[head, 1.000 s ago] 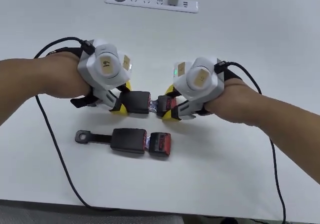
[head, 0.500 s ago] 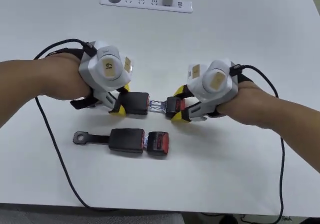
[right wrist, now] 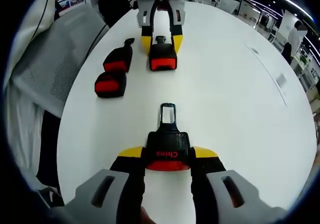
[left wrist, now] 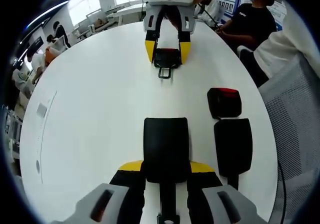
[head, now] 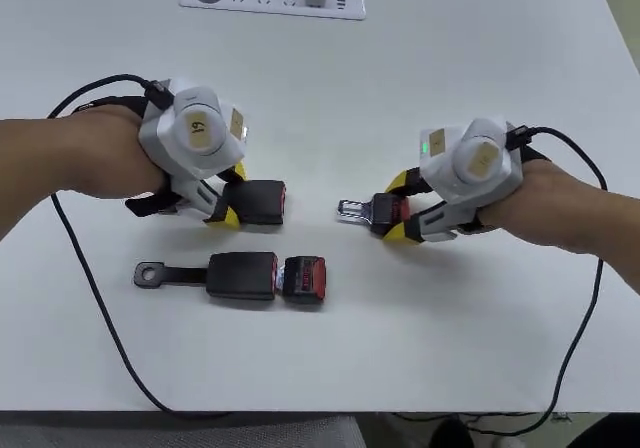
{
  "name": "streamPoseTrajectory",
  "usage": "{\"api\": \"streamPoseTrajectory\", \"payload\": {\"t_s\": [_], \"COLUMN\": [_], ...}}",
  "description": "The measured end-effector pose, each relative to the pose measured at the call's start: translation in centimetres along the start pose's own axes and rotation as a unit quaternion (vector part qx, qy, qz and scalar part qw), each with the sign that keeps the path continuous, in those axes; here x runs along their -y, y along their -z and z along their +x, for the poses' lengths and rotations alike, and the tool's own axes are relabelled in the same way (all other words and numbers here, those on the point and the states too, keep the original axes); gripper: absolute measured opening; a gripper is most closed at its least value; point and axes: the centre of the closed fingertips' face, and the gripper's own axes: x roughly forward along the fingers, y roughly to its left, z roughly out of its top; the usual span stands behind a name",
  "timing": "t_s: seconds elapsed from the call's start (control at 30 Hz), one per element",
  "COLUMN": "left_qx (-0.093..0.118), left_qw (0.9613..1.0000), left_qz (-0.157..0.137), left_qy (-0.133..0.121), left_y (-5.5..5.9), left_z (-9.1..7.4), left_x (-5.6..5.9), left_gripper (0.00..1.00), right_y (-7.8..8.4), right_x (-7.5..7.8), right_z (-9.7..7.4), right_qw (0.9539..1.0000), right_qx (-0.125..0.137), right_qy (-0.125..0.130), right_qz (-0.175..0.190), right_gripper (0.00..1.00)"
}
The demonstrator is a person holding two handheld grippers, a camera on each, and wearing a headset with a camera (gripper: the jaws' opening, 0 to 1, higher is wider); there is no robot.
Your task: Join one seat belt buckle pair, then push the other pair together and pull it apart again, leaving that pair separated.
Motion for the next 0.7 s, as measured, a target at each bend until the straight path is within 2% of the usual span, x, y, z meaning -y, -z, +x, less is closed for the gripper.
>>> {"api": "streamPoseTrajectory", "payload": {"t_s": [0.17,0.33,0.4,0.47,0.5,0.53,0.57,0.6,0.67,0.7], "left_qx": [-0.005,-0.004,0.003,0.007,0.013,0.014,0.016,0.016,0.012,0.019], "left_qw": [0.9999,1.0000,0.9999,1.0000,0.9999,0.9998,0.9998,0.9998,0.9997,0.9996], "left_qz": [0.008,-0.002,-0.016,-0.004,-0.011,-0.010,-0.007,-0.011,-0.010,-0.006], "left_qy": [0.002,0.000,-0.001,0.000,-0.002,-0.004,-0.006,-0.010,-0.019,-0.021], "left_y": [0.0,-0.1,-0.2,-0.1,0.0,-0.2,-0.3,-0.3,-0.1,-0.4], "left_z": [0.1,0.1,0.2,0.1,0.1,0.1,0.1,0.1,-0.2,-0.5], "left_x": [-0.1,-0.1,0.0,-0.1,-0.4,-0.1,0.1,0.1,-0.1,-0.1], "left_gripper": [0.32,0.33,0.33,0.33,0.33,0.33,0.34,0.34,0.34,0.34], "right_y": [0.5,0.5,0.9,0.6,0.7,0.8,0.6,0.5,0.2,-0.1], "right_x": [0.1,0.4,0.6,0.3,0.4,0.2,0.1,0.0,0.2,0.3], "right_z": [-0.4,-0.4,-0.1,-0.3,-0.3,-0.3,-0.6,-0.7,-1.1,-1.4], "right_qw": [1.0000,0.9999,0.9999,0.9998,0.9998,0.9997,0.9995,0.9995,0.9994,0.9992], "right_qx": [-0.001,-0.009,-0.009,-0.010,-0.011,-0.014,-0.018,-0.021,-0.012,-0.006], "right_qy": [-0.003,0.005,0.002,0.008,0.011,0.009,0.021,0.023,0.029,0.035], "right_qz": [0.005,0.008,0.011,0.012,0.016,0.017,0.012,0.008,0.014,0.021], "right_gripper": [0.34,0.40,0.38,0.38,0.38,0.39,0.42,0.44,0.45,0.44]}}
